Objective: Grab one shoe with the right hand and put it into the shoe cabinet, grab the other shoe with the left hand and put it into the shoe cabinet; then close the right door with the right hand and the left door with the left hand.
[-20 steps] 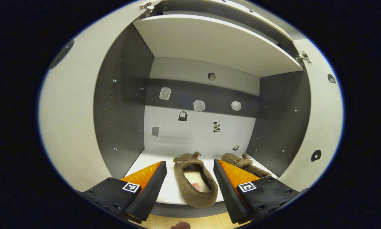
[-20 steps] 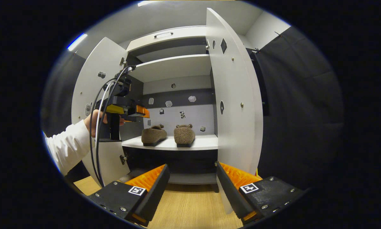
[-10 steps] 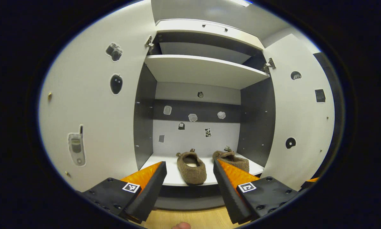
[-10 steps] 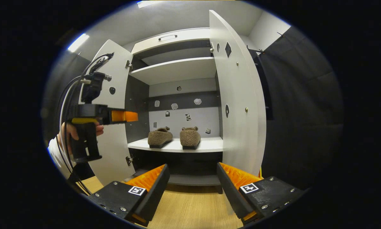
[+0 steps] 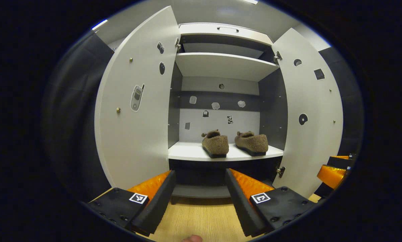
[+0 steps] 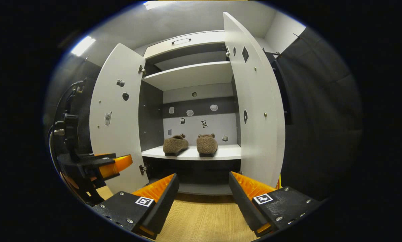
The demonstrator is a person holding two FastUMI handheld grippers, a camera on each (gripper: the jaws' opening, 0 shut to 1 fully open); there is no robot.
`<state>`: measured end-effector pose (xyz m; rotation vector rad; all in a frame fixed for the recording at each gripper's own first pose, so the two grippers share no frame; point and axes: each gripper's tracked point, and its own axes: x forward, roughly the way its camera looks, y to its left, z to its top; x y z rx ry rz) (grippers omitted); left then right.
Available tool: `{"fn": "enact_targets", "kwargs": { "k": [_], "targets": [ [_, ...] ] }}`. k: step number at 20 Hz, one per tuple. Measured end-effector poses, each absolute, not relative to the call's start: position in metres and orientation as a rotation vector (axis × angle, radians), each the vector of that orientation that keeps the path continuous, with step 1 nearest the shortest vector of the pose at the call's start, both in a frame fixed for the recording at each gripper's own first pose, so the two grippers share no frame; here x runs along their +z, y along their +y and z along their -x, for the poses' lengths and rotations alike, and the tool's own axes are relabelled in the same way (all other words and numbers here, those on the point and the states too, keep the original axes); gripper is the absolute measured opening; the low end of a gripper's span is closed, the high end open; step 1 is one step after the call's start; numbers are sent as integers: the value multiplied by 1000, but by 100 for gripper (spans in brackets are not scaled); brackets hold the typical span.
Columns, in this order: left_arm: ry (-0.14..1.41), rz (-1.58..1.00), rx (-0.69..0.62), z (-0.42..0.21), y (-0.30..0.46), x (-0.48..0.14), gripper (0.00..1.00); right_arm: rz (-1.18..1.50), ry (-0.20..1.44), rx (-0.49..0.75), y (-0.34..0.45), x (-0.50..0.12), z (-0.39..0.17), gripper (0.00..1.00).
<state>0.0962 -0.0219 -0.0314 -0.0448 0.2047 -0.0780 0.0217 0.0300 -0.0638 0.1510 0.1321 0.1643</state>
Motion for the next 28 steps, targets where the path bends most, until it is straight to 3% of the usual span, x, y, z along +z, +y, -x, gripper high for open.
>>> {"fn": "enact_targets", "kwargs": {
  "k": [8,9,10,14,15,19,21,24,26,27,28],
  "targets": [
    [169,40,-45,-72,-13,-40,93,-131,73,136,3,-27,-11,92],
    [164,34,-40,-70,-13,-41,96,-128,62,121,-8,-22,-9,92],
    [161,37,-41,-66,-14,-42,99,-124,53,98,-21,-18,-9,92],
    [167,48,-63,-59,-22,-47,93,-86,11,-46,-90,6,-12,92],
    [165,40,-64,-58,-23,-48,96,-84,-3,-76,-107,14,-13,92],
    [154,32,-81,-58,-29,-48,93,-113,2,-135,-158,32,-32,92],
    [160,44,-79,-59,-27,-49,96,-112,-10,-159,-174,39,-46,92],
    [165,53,-67,-59,-23,-49,99,-95,-13,-146,-182,42,-58,92],
    [171,52,-58,-60,-19,-51,96,-89,-25,-129,-182,45,-58,91],
    [174,53,-57,-61,-19,-51,93,-91,-21,-119,-182,44,-59,97],
    [176,53,-59,-61,-20,-52,96,-96,-16,-116,-183,44,-59,92]
  ]
}}
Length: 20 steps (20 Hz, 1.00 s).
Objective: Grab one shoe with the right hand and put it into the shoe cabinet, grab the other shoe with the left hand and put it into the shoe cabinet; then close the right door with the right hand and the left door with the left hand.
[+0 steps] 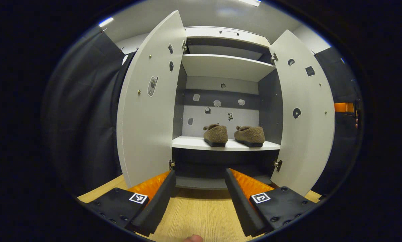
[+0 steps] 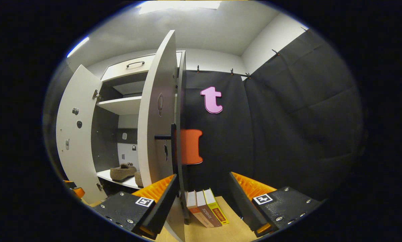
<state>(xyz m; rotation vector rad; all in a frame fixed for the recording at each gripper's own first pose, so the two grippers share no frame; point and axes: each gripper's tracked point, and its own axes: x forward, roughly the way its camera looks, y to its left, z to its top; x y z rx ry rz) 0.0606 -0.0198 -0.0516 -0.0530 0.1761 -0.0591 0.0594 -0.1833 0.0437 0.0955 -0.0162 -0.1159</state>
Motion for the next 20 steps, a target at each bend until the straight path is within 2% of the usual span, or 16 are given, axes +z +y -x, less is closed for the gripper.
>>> {"fn": "enact_targets", "kwargs": {
  "k": [8,11,12,13,15,19,20],
  "targets": [
    [161,34,-65,-57,-23,-48,96,-26,-35,-183,-198,50,-79,93],
    [155,47,-53,-56,-18,-46,96,-22,-47,-198,-197,53,-81,90],
    [154,48,-49,-57,-16,-47,93,-32,-49,-193,-194,53,-79,89],
    [151,48,-45,-57,-14,-46,96,-42,-50,-186,-189,52,-78,89],
    [146,51,-43,-58,-11,-45,93,-44,-53,-168,-179,52,-79,89],
    [142,60,-55,-61,-9,-43,96,-31,-50,-115,-144,56,-79,89],
    [142,61,-58,-62,-8,-43,93,-36,-47,-96,-134,56,-81,89]
  ]
}}
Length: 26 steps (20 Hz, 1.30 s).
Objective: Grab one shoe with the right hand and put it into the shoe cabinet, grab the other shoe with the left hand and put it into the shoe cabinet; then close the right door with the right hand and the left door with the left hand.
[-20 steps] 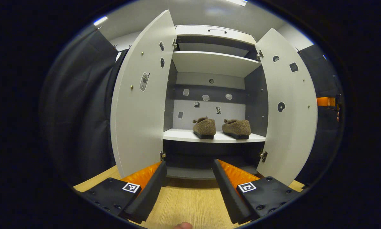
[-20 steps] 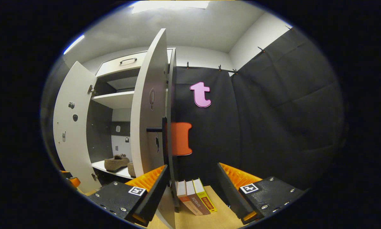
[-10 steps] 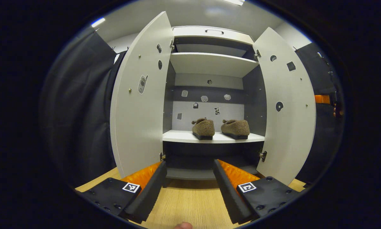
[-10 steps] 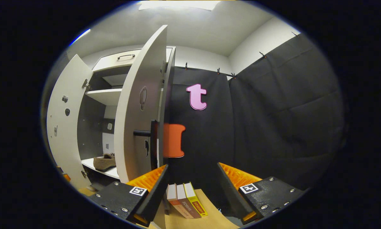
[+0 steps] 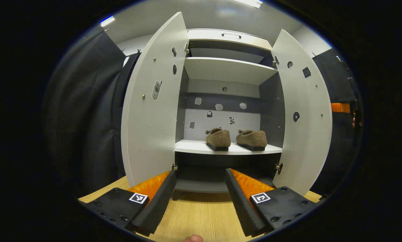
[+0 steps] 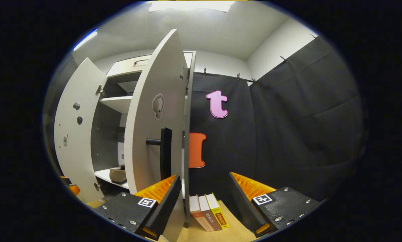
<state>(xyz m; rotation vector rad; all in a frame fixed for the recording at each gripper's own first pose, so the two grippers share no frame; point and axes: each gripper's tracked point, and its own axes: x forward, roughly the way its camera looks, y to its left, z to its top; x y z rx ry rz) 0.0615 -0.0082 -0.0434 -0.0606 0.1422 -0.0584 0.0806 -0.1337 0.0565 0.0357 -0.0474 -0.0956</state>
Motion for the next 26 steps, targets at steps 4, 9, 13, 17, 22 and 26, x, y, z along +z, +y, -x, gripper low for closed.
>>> {"fn": "enact_targets", "kwargs": {
  "k": [4,9,13,17,22,26],
  "targets": [
    [152,62,-64,-65,-5,-47,96,-68,-37,-1,-92,52,-91,88],
    [173,34,-73,-66,-4,-54,96,-110,-31,115,-49,47,-108,89],
    [172,31,-69,-65,-1,-54,96,-152,-17,165,-21,39,-125,97],
    [168,40,-68,-66,0,-51,96,-131,-11,204,1,33,-137,92],
    [152,34,-71,-67,1,-42,99,-124,-3,232,25,25,-159,92],
    [149,38,-68,-67,2,-39,99,-120,-5,229,32,24,-169,91]
  ]
}}
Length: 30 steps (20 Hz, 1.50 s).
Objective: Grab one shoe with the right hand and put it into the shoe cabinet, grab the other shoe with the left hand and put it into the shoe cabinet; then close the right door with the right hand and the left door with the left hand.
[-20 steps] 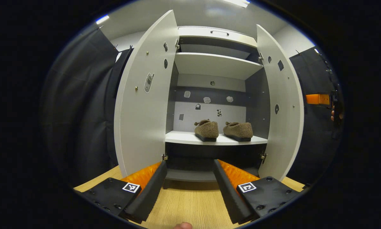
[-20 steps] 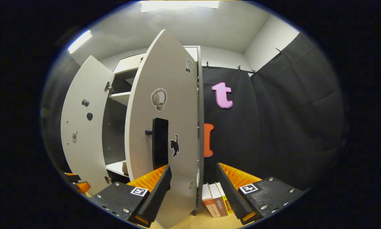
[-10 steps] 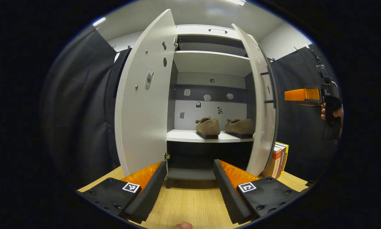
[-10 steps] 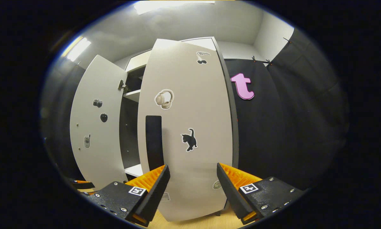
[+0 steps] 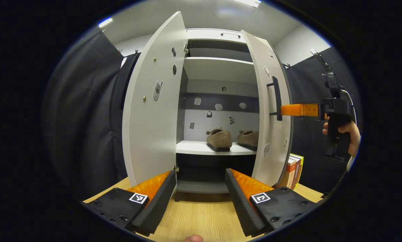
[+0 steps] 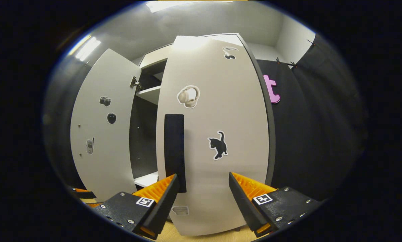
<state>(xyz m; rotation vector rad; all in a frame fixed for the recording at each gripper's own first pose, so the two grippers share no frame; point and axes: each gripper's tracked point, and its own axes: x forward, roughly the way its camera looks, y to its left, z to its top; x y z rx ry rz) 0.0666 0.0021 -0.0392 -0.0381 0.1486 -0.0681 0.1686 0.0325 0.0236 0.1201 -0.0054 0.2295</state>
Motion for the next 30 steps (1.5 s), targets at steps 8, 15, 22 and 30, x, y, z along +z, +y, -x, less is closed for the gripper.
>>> {"fn": "enact_targets", "kwargs": {
  "k": [8,15,22,30],
  "targets": [
    [137,44,-65,-68,8,-33,99,-145,30,217,46,16,-186,91],
    [139,73,-67,-65,15,-27,99,-103,22,188,52,13,-198,91],
    [112,81,-28,-56,40,-10,99,-125,29,168,52,10,-201,91],
    [87,56,195,-43,151,15,96,-154,14,139,27,14,-173,91]
  ]
}}
